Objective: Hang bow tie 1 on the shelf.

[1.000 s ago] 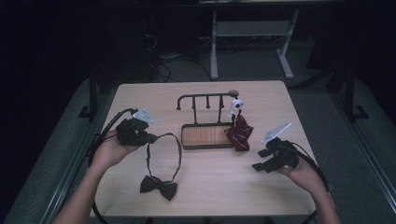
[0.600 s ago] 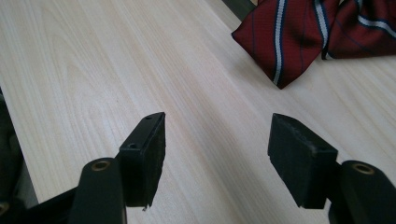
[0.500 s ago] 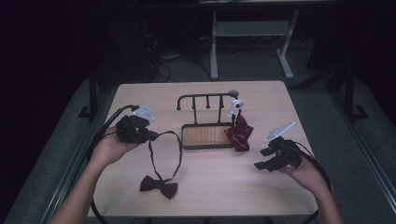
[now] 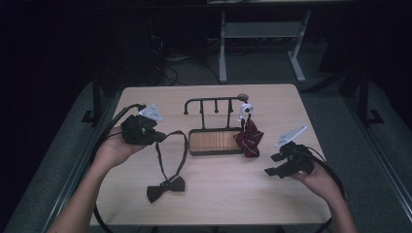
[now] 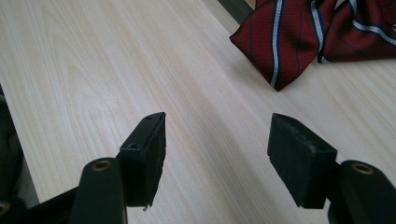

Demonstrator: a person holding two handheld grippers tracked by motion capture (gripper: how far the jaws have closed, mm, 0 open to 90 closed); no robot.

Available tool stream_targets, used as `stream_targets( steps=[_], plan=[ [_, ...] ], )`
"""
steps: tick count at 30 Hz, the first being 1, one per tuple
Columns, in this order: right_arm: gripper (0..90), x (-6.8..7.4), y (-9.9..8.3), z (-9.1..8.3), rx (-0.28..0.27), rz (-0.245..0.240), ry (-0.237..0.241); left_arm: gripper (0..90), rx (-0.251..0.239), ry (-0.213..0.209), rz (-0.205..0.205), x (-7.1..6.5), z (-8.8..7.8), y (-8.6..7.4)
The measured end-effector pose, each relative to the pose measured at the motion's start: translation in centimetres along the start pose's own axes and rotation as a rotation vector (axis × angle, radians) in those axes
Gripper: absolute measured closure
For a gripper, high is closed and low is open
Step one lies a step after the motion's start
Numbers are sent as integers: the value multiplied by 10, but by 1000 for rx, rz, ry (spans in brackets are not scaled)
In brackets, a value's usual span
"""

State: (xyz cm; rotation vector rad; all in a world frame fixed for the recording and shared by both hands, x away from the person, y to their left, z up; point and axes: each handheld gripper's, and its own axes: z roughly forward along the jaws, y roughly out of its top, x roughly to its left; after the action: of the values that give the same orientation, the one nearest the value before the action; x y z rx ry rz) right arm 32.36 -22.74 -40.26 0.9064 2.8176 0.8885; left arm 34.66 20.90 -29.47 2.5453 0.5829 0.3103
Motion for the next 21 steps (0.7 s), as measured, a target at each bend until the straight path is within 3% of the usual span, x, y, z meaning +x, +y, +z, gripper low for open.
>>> stream_targets(
  steps=[21],
  plan=[
    [369, 2, -2, -6, -3, 4, -8, 897, -21, 9, 33, 6, -6, 30]
  ],
)
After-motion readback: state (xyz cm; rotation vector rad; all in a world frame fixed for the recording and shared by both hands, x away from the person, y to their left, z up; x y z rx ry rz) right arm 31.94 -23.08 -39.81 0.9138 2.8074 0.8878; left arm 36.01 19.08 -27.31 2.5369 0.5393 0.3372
